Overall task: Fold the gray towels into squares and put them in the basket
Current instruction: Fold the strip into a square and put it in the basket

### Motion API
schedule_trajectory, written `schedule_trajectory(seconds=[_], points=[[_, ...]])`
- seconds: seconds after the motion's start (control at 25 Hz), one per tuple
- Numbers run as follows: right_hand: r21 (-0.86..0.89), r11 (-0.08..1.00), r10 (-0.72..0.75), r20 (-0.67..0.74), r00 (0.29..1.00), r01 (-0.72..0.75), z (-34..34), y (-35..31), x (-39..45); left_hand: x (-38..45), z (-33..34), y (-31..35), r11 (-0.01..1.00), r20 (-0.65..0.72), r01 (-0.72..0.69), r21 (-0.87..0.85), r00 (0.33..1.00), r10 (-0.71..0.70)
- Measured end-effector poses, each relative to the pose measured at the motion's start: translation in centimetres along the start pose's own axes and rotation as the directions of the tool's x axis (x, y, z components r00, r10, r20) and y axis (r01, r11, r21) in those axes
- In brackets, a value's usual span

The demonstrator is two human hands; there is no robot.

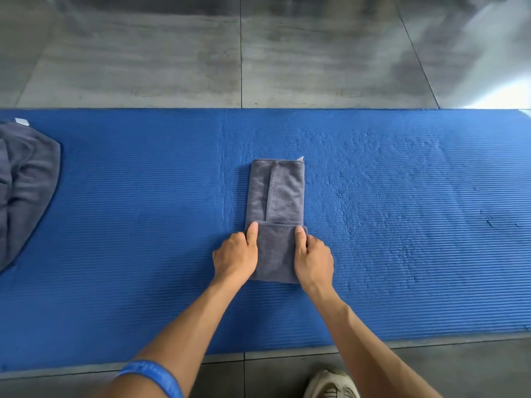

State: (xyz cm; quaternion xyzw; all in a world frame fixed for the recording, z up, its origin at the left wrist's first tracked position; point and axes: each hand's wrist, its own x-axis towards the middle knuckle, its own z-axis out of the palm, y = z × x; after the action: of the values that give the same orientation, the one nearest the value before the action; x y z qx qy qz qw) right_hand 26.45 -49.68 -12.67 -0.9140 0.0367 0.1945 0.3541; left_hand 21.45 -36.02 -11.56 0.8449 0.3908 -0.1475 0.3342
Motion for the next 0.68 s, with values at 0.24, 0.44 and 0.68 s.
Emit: schedule_trajectory(seconds=[0.24,0.44,0.68], points=[[-0.244,0.942,-0.266,-0.114,0.957,0.232,0.3,0.7,0.4,0.5,0.2,-1.5,0.942,-0.243,-0.214,0.258,0.929,0.278],[-0.471,0.435,-0.831,0.118,0.543,0.768,-1.3,3.4,3.5,2.9,-0.4,-4.1,0.612,-0.12,-0.61,0.503,0.652,0.749],[-0.379,0.427,-0.604,0.556,0.571,0.821,-4.0,5.8,4.5,2.4,-1.2,-5.6,0.634,0.194,-0.653,0.414,0.744,0.639]])
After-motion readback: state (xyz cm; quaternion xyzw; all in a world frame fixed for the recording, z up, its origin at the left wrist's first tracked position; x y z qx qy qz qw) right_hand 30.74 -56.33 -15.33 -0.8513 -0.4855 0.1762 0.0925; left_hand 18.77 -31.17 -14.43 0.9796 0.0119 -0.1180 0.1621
